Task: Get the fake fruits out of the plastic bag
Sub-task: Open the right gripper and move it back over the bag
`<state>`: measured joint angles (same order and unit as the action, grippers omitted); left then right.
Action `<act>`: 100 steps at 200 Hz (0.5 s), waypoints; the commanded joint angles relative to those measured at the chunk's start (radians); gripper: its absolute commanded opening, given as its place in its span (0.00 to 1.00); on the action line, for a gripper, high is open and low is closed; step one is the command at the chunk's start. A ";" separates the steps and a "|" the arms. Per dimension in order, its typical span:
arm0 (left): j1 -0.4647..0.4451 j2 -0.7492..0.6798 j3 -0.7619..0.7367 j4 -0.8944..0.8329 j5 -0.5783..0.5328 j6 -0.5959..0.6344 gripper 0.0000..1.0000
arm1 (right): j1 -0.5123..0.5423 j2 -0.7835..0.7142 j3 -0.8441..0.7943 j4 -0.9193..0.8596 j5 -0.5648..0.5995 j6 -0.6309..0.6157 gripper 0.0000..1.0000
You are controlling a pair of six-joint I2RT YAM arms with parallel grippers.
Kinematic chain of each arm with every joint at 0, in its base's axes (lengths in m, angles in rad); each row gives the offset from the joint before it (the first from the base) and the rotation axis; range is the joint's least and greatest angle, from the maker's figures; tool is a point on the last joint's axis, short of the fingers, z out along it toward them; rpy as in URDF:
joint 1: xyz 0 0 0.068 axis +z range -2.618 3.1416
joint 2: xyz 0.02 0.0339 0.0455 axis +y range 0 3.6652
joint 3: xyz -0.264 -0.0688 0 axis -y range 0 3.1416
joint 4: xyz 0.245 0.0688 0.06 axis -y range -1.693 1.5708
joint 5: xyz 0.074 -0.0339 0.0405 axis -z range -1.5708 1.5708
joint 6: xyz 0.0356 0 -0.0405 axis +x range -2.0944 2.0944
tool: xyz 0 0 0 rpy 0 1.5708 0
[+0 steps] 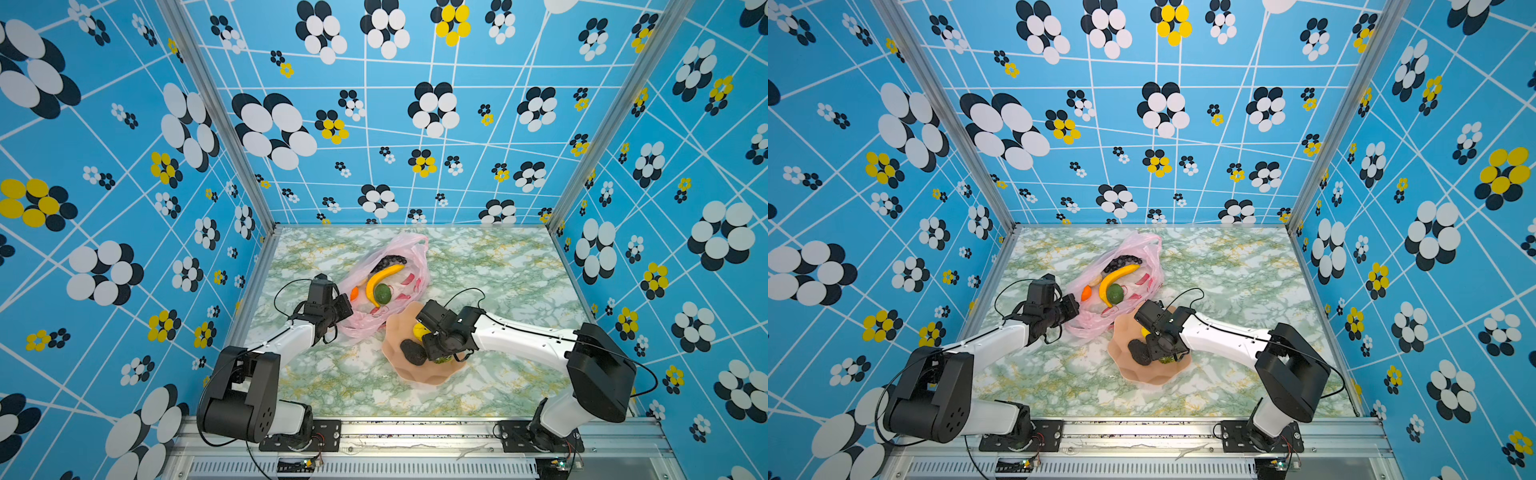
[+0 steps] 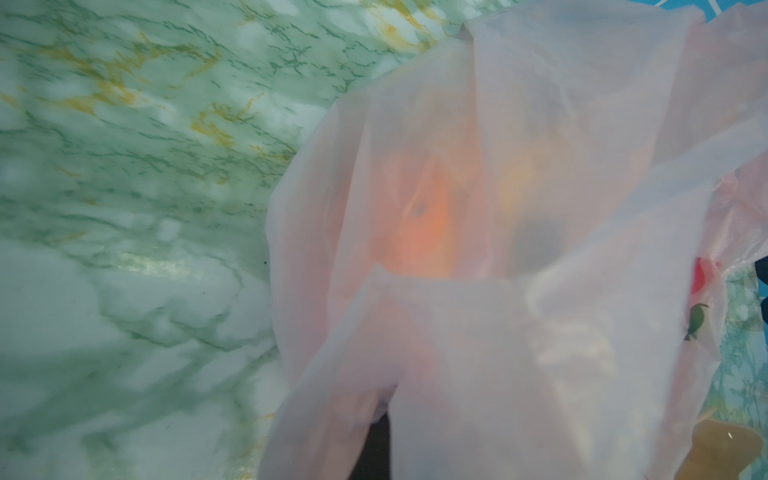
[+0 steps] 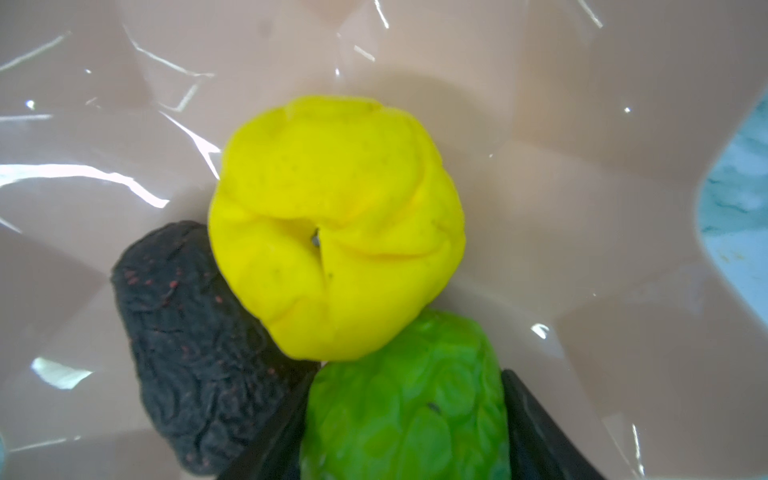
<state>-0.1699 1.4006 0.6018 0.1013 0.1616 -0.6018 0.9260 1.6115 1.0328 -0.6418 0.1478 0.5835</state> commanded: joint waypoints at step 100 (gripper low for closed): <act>0.008 -0.011 0.004 -0.003 0.013 0.022 0.00 | -0.006 -0.008 0.047 -0.055 0.042 -0.034 0.77</act>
<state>-0.1699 1.4006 0.6018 0.1013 0.1619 -0.5991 0.9260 1.6188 1.0458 -0.6483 0.1543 0.5617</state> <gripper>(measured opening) 0.044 0.737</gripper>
